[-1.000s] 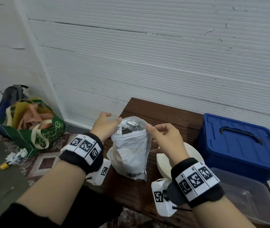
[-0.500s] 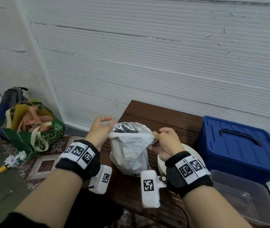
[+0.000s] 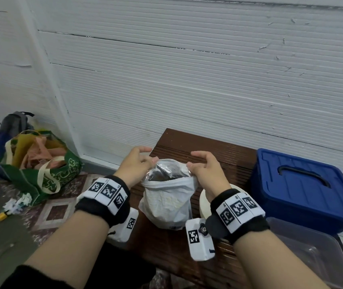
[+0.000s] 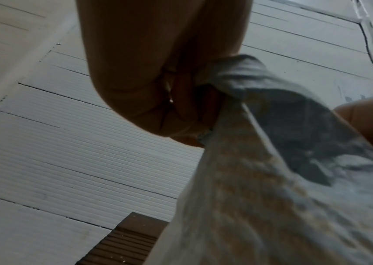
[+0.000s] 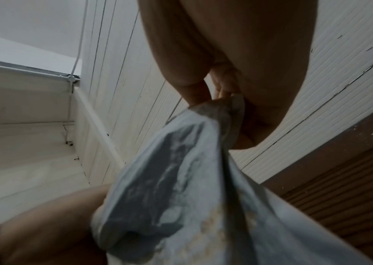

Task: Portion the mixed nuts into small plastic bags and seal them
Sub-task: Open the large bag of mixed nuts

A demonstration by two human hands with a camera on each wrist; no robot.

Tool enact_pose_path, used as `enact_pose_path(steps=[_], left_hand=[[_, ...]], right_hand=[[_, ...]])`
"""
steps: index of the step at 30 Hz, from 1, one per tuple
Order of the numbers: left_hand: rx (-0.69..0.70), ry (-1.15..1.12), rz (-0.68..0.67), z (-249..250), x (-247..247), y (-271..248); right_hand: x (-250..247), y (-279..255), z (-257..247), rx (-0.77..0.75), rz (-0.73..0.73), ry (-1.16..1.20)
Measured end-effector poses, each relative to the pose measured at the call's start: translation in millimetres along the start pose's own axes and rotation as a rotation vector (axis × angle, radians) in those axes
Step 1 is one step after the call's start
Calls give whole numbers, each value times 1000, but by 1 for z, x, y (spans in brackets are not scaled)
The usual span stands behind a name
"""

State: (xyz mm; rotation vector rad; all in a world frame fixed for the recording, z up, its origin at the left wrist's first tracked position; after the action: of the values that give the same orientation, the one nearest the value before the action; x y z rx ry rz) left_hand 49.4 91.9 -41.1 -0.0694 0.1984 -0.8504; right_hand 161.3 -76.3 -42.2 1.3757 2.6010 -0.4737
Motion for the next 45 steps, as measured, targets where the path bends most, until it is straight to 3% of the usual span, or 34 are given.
enact_pose_path(steps=[3,6,8,11,13,15,17,19,21,24,26,29,31,33,35,37,39,41,43,45], left_hand=[[-82,37,-40,-8,2,6],[-253,-223,-130,-31,13,10],[-314,-374,-109,-38,13,8],[-277,-329,-63,-36,6,2],[-162,-165,-1,-19,-7,-9],[86,18,44,12,-18,-24],[303,159,-42,37,-11,-46],[408,307,-200,42,6,-59],[470,486,-272,39,21,-62],[583,526,-217,43,30,-64],[707,539,-137,50,31,-73],[907,604,-38,50,32,-89],[952,644,-8,47,32,-93],[873,631,7,45,25,-89],[665,576,14,36,12,-79],[444,386,35,24,-4,-73],[282,214,143,17,-22,-68],[75,143,194,-1,-30,-57],[-137,-106,157,-23,-25,-48],[-245,-364,146,-33,-17,-44]], right_hand=[[2,8,15,118,-8,89],[9,10,28,226,-41,255],[10,11,32,239,-31,306],[-1,8,30,171,11,200],[-15,1,20,78,65,77],[-30,-11,-4,-128,101,-62],[-29,-27,-31,-391,27,-292],[-17,-40,-39,-569,-73,-580],[-10,-41,-37,-643,-79,-753],[-8,-40,-38,-647,-35,-790],[-7,-45,-45,-743,49,-830],[-9,-68,-53,-980,292,-857],[-6,-83,-49,-1095,413,-898],[-5,-91,-43,-1136,441,-923],[-13,-84,-38,-1033,370,-831],[-29,-71,-33,-794,290,-555],[-42,-54,-24,-521,266,-349],[-42,-38,-12,-256,212,-355],[-35,-28,2,-59,135,-310],[-29,-25,10,63,82,-125]])
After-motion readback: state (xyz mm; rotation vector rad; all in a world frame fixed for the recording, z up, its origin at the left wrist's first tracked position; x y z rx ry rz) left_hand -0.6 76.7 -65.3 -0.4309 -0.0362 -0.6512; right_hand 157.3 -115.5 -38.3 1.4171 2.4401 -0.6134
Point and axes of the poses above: each hand's wrist, its own y-axis towards the middle knuckle, its own x-axis out of the palm, z = x × y, the point moved 10 cm from there along y, towards the middle knuckle, and after that the axes turned 12 degrees about -y, right-handed, at the moved point
